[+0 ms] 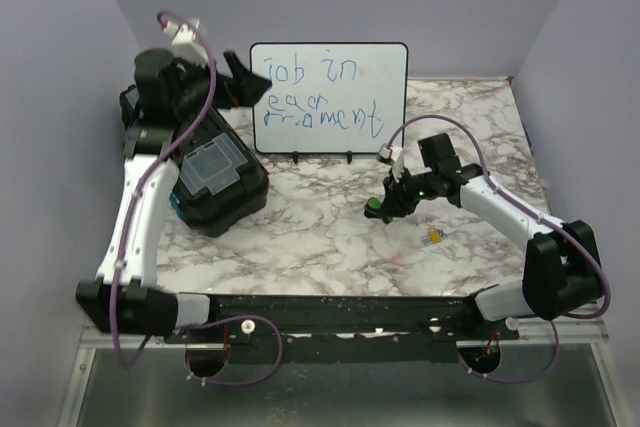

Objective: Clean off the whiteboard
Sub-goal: Pick up the whiteboard eraser from the center of the board, then pick up the whiteboard from the whiteboard stand.

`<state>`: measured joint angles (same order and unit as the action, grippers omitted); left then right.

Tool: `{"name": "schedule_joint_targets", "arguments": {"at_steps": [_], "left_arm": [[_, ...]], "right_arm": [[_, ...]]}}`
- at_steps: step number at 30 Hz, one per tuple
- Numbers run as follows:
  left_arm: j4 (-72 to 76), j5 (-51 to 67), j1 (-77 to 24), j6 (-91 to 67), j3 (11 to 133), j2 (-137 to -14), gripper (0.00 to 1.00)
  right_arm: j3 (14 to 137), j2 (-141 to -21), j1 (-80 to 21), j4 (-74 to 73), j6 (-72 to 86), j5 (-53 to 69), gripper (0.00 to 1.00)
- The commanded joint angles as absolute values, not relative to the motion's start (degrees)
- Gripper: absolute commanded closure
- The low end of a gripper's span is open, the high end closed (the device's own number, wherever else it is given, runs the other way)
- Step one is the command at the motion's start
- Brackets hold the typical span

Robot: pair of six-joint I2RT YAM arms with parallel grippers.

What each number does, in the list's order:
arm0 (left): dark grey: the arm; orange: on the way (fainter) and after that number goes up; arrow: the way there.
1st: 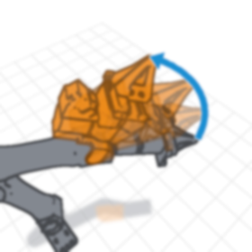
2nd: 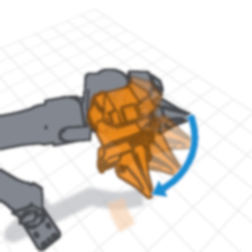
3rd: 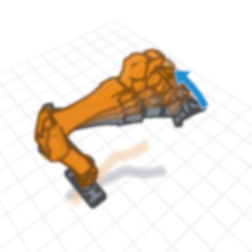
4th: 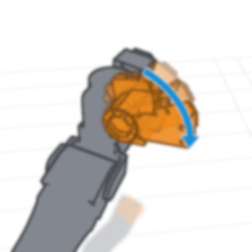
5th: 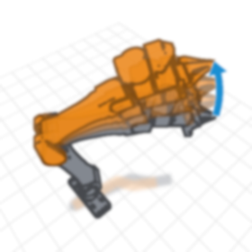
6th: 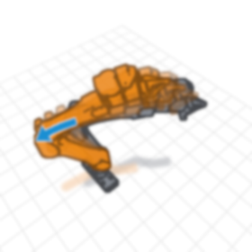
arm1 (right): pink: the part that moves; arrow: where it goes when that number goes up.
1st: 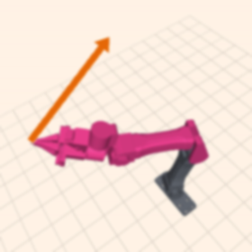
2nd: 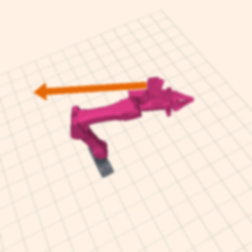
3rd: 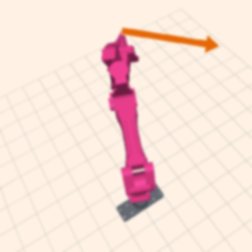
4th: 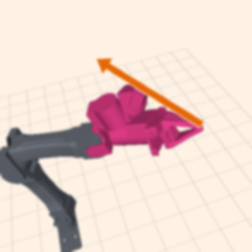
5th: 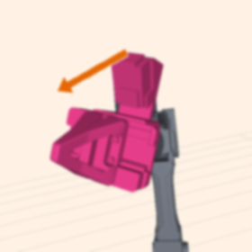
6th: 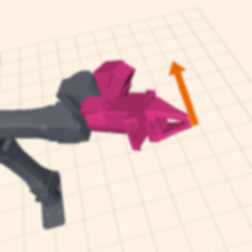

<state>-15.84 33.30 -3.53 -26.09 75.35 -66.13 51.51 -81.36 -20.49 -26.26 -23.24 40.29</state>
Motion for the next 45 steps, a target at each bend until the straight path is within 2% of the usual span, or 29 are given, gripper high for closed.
{"name": "schedule_joint_targets", "arguments": {"at_steps": [1,5,9,15,32,45], "left_arm": [[-28.3,22.1,-3.5,-19.7,96.1,-86.1,0.01],[-31.3,26.1,-3.0,-16.8,113.5,-101.8,0.01],[-28.5,29.7,-1.9,-19.5,122.7,-111.0,0.01],[-18.3,30.5,-0.5,-25.5,119.0,-115.6,0.02],[-16.5,13.9,-2.7,-31.5,118.2,-123.3,0.03],[-14.5,25.0,-2.4,-31.4,117.3,-126.8,0.07]], "right_arm": [[52.4,-78.6,-19.4,-27.3,-22.2,44.0,0.99],[51.9,-77.1,-18.2,-27.2,-22.0,45.0,0.99],[51.6,-76.4,-17.2,-27.3,-21.9,45.6,0.99],[51.6,-76.1,-16.2,-27.4,-22.0,46.0,0.99],[51.8,-75.7,-13.7,-27.6,-22.0,47.6,0.99],[51.8,-75.1,-12.5,-27.9,-22.1,48.9,0.99]]}}
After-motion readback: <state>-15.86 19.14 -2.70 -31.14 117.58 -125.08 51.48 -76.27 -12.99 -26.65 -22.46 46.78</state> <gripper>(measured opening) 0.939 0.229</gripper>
